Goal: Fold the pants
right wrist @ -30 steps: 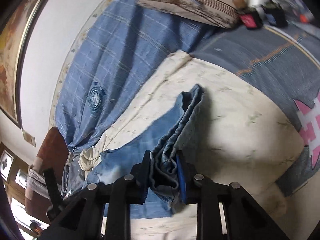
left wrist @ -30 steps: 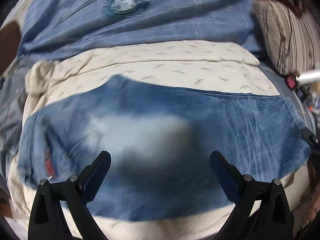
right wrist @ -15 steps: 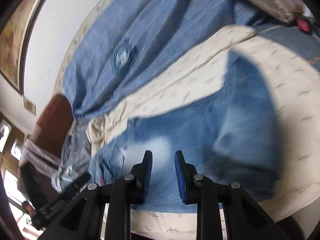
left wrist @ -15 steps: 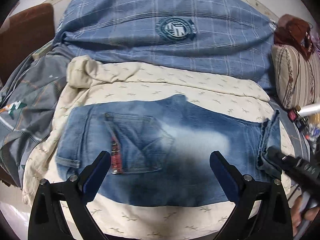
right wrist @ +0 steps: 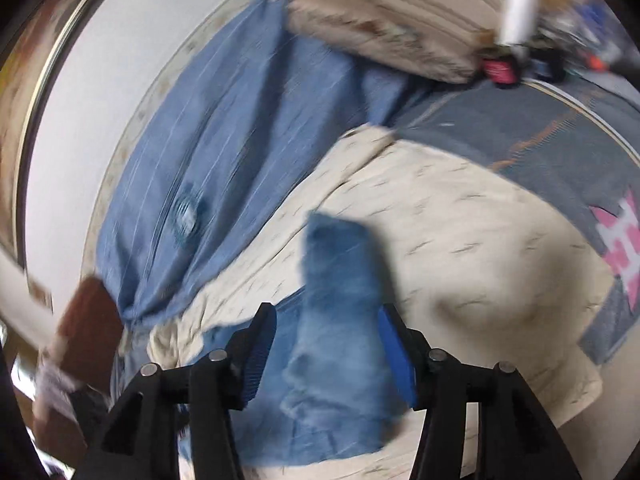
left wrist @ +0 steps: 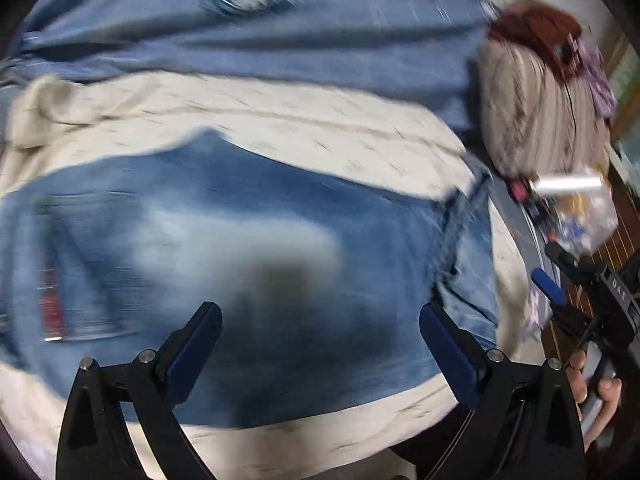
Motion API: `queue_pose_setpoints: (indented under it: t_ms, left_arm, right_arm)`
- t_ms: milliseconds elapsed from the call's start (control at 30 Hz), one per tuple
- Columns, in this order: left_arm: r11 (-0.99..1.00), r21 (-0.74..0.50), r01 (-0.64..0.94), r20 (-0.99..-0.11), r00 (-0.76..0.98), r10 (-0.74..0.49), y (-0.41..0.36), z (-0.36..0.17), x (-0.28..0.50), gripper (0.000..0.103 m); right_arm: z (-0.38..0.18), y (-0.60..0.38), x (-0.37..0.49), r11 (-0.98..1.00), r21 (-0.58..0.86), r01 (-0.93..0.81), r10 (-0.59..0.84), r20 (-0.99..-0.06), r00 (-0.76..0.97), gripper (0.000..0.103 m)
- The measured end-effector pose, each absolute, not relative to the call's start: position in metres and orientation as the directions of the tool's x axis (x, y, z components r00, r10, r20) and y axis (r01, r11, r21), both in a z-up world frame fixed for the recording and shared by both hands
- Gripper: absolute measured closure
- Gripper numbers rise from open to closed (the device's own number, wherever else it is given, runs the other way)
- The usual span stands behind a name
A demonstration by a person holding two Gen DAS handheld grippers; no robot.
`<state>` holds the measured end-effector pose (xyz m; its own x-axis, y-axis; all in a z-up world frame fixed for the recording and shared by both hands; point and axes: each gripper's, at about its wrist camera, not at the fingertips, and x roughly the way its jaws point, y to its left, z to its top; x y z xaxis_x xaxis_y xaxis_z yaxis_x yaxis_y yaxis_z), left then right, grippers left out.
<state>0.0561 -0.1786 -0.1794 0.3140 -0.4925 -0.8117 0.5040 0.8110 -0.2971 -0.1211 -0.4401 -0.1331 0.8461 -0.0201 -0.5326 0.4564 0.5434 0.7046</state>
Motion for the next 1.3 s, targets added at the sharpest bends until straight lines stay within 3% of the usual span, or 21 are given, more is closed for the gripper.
queue_pose_setpoints:
  t_ms: [133,467,500,533,600,633,733,900,1000,1133,1300]
  left_arm:
    - [0.772,-0.34,0.537,-0.821,0.231,-0.522,-0.222,-0.192,0.051,0.004]
    - [0.735,-0.325,0.595,-0.839,0.177,-0.514,-0.302,-0.202,0.054,0.005]
    - [0.728,-0.335,0.598,-0.842,0.155,-0.516,-0.307,-0.207,0.053,0.011]
    - [0.722,-0.358,0.592,-0.847,0.12,-0.518,-0.31,-0.214,0.051,0.025]
    - [0.722,-0.363,0.589,-0.849,0.11,-0.516,-0.315,-0.217,0.047,0.031]
    - [0.705,-0.366,0.607,-0.841,0.109,-0.53,-0.321,-0.213,0.042,0.04]
    - [0.663,-0.402,0.631,-0.824,0.065,-0.562,-0.338,-0.202,0.031,0.046]
    - [0.494,-0.492,0.717,-0.739,-0.044,-0.673,-0.366,-0.167,0.001,0.047]
    - [0.466,-0.462,0.754,-0.699,0.014,-0.715,-0.352,-0.14,-0.004,0.045]
    - [0.558,-0.426,0.712,-0.726,0.099,-0.68,-0.321,-0.142,0.014,0.042]
    - [0.674,-0.369,0.64,-0.797,0.155,-0.583,-0.261,-0.173,0.033,0.042]
  right_arm:
    - [-0.167,-0.458,-0.127,0.429,0.747,0.509,0.011,-0.567,0.824,0.046]
    - [-0.175,-0.485,-0.153,0.358,0.815,0.456,-0.003,-0.488,0.873,0.046]
    - [-0.174,-0.488,-0.157,0.354,0.819,0.452,-0.006,-0.482,0.876,0.046]
    - [-0.175,-0.491,-0.162,0.346,0.823,0.45,-0.012,-0.475,0.88,0.046]
    - [-0.176,-0.498,-0.171,0.327,0.834,0.444,-0.029,-0.461,0.887,0.046]
    - [-0.178,-0.502,-0.176,0.312,0.842,0.44,-0.04,-0.451,0.892,0.046]
    - [-0.178,-0.509,-0.184,0.283,0.856,0.433,-0.062,-0.434,0.899,0.046]
    - [-0.173,-0.511,-0.197,0.273,0.871,0.409,-0.115,-0.392,0.913,0.046]
    - [-0.171,-0.511,-0.198,0.289,0.873,0.392,-0.1,-0.38,0.92,0.045]
    - [-0.173,-0.51,-0.189,0.306,0.87,0.387,-0.051,-0.391,0.919,0.032]
    - [-0.185,-0.518,-0.163,0.339,0.849,0.405,0.069,-0.452,0.889,0.032]
